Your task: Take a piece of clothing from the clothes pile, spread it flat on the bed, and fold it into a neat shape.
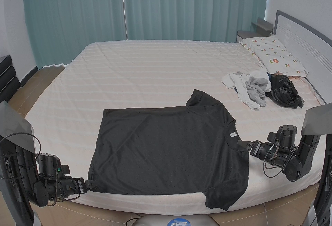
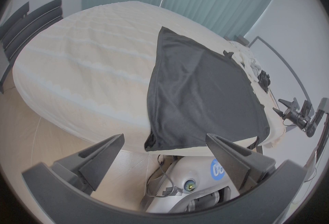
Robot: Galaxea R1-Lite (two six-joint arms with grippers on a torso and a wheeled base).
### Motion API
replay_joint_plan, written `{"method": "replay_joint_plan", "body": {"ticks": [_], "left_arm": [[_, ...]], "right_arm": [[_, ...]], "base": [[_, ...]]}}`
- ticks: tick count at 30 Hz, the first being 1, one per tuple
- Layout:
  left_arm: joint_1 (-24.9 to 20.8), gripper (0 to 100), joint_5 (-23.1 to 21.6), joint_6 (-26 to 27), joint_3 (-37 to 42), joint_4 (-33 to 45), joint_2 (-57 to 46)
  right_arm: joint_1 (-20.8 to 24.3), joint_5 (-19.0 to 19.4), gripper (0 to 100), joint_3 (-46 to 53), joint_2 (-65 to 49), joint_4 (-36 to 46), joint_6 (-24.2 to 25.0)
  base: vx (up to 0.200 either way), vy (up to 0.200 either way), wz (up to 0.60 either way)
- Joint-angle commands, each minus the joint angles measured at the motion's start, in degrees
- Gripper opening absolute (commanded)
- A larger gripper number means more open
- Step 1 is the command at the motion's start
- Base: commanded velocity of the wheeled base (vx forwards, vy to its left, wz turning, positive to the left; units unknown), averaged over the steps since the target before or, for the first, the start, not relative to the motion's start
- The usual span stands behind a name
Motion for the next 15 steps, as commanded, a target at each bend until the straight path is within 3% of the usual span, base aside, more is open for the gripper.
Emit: {"method": "replay_joint_plan", "body": {"ticks": [1,15], "left_arm": [[3.26,100,-2.93,4.16,-0.04,-1.36,8.05],[-2.63,100,-3.02,2.93,-1.89,-2.85,9.46]], "right_arm": [[-0.67,4.45,100,5.00,-2.07,-0.78,-0.52],[-1.46,4.89,100,6.06,-1.63,-0.96,-0.61]], "base": [[0.000,0.000,0.00],[0.000,0.000,0.00]]}}
